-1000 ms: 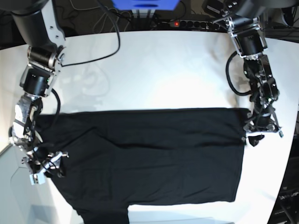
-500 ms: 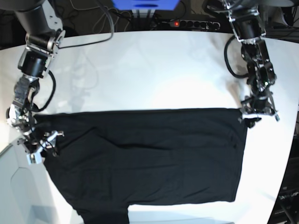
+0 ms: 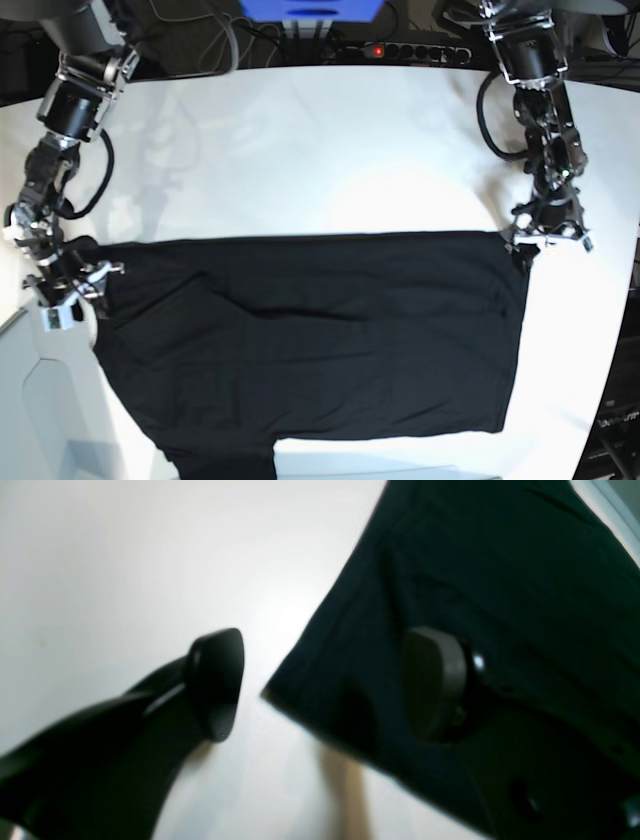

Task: Fold the T-shirt properly
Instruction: 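Grasp the folded edge corners with both grippers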

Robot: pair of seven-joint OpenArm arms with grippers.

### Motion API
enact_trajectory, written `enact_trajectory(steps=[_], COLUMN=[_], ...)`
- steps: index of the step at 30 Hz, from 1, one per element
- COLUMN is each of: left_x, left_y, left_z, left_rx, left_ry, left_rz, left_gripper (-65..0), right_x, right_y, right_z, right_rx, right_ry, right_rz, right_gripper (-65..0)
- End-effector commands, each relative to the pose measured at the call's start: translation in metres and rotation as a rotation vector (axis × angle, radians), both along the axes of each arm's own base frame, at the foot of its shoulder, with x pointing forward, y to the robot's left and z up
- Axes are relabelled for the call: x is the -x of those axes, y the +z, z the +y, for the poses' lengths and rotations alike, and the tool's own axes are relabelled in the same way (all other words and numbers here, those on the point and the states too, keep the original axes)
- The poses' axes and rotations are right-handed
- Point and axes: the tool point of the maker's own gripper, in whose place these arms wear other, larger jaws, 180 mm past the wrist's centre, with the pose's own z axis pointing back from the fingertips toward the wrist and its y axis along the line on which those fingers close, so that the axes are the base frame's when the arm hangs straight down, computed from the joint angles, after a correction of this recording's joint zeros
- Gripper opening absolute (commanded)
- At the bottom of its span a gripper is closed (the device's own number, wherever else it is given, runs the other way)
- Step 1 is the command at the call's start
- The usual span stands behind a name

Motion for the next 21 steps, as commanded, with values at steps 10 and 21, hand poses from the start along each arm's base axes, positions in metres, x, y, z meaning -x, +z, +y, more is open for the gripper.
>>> enact_trajectory(steps=[10,21], left_x=[-0.005,-0.016], left_y=[-0.003,-0.004], left_z=[0.007,-0.012], left_rx=[0.004,-0.008], left_ry=[0.011,-0.056], left_rz=[0.002,0.008], left_gripper=[-28.2,-54.3], right_x=[0.002,0.010], right_y=[0.017,0.006], right_z=[-0.024,-0.046], right_rx=[-0.009,-0.047], right_ry=[-0.059,-0.132], right_rz=[-0.060,-0.040], right_gripper=[-31.4,-31.4])
